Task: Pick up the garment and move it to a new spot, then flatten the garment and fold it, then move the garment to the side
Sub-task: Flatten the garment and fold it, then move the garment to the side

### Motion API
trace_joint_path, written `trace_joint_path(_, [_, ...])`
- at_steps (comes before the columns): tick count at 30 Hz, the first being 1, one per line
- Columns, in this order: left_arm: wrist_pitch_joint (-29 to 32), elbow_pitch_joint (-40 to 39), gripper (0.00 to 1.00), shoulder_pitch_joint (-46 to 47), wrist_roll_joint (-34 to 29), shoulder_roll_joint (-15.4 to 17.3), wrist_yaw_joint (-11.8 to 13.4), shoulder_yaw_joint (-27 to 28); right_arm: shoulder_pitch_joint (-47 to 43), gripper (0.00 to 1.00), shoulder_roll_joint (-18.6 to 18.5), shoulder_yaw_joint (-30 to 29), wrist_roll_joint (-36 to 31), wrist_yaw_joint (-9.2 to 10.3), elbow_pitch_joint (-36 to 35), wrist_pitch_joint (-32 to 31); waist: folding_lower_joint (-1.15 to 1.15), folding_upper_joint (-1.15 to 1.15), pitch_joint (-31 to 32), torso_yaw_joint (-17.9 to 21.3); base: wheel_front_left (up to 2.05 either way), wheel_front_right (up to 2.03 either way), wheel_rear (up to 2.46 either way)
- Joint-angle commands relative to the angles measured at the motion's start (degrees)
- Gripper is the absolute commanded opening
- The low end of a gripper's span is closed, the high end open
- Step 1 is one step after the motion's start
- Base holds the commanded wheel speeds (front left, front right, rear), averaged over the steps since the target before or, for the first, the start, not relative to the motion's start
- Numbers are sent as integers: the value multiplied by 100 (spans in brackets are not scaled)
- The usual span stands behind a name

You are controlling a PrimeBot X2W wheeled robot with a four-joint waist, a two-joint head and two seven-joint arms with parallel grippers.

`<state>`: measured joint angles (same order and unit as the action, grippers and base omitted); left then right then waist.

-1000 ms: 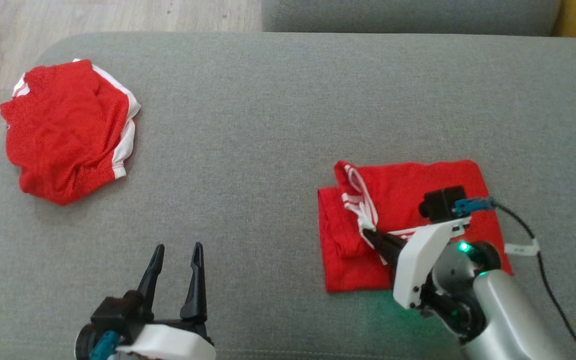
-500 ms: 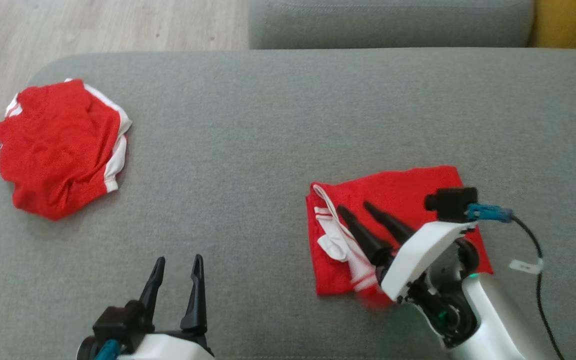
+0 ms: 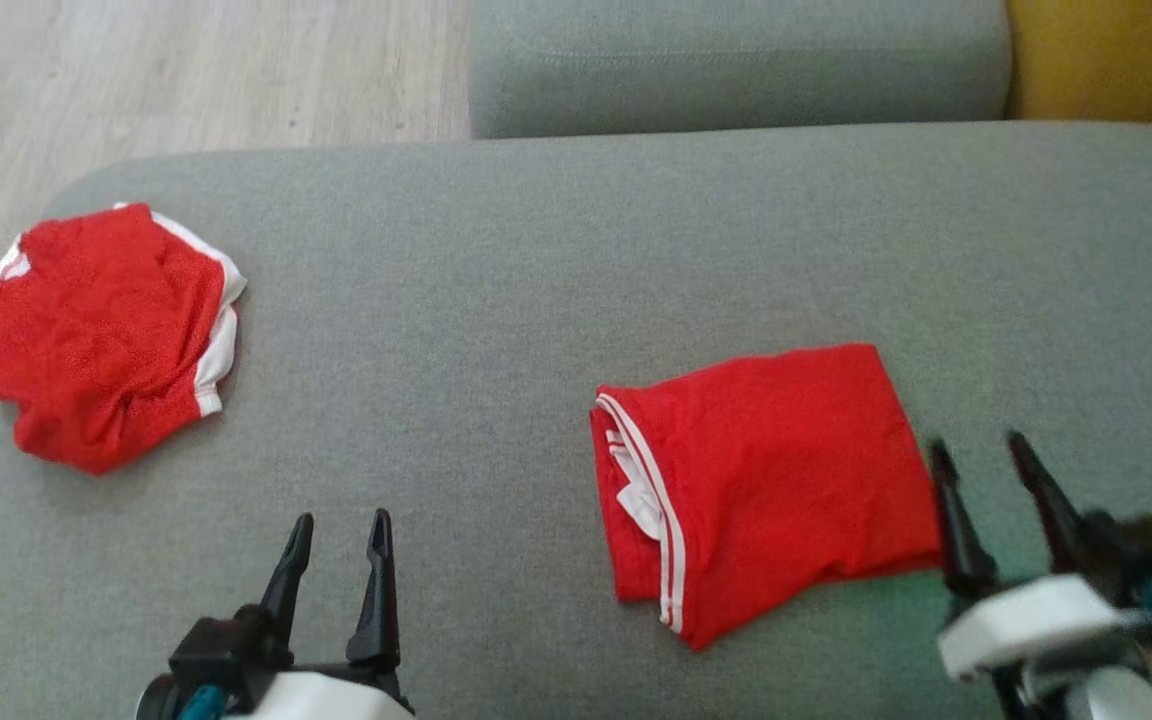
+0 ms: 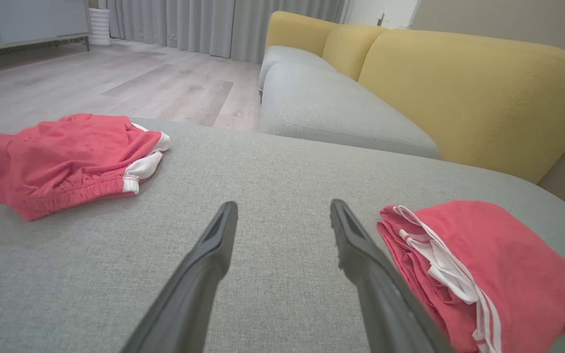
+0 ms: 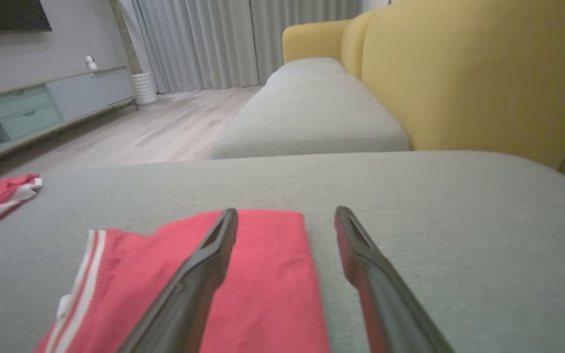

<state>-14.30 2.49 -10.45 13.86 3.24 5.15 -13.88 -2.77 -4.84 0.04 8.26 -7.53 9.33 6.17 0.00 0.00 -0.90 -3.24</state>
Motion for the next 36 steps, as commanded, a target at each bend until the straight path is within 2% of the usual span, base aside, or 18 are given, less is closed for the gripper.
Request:
trace_joint_path(1, [-70,-174,100,76,-91,-36,-31,233,33,100,-106,-1,-223,4,-84,253,0,0,66,0,0,0,0])
trace_joint_path(4, [-70,-151,100,22,-215,-36,-80,305,-149,100,-62,-354,-677,4,216,710,0,0,140,-15,0,0,0])
trace_joint_path(7, [-70,-79,100,-69,-315,-36,-141,382,-277,100,9,-542,-906,4,429,860,0,0,237,-39,0,0,0])
trace_joint_path(18, [-70,99,100,-328,-488,-36,-234,615,-491,100,113,-515,-886,4,330,881,0,0,428,-154,0,0,0])
trace_joint_path(36, [-70,109,100,-344,-453,-36,-250,617,-338,100,134,-325,-762,4,451,882,0,0,428,-190,0,0,0])
